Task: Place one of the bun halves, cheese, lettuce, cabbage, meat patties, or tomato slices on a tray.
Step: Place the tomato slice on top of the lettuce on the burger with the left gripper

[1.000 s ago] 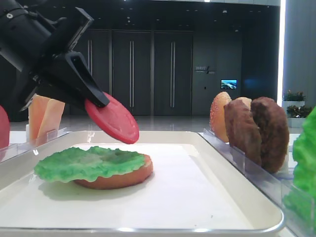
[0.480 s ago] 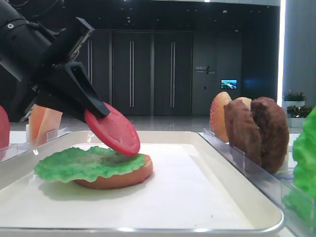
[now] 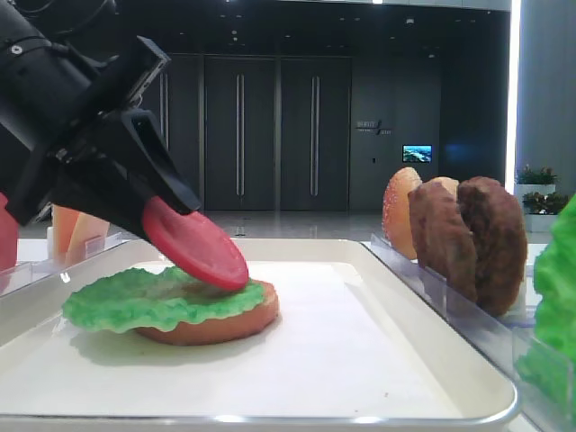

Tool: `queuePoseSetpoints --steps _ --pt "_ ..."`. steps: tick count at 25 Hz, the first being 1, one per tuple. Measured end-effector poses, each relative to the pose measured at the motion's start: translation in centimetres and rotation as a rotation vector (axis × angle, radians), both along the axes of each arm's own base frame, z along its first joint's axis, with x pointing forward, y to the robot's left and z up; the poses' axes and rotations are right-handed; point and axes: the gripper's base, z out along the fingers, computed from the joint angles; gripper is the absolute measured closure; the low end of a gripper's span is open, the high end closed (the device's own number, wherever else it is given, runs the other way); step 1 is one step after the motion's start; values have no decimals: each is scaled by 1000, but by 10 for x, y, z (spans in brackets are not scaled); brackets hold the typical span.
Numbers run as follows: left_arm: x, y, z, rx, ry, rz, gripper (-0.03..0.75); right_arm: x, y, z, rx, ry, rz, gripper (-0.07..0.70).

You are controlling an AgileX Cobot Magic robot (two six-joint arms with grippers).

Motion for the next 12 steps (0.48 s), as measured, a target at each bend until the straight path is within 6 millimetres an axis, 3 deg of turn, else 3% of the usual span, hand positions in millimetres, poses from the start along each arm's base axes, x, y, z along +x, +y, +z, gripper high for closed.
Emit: queuePoseSetpoints --steps 8,12 --pt "-9 10 -9 140 106 -34 326 0 0 0 0 0 0 261" --pt "-12 13 -10 181 144 -31 298 0 0 0 0 0 0 261"
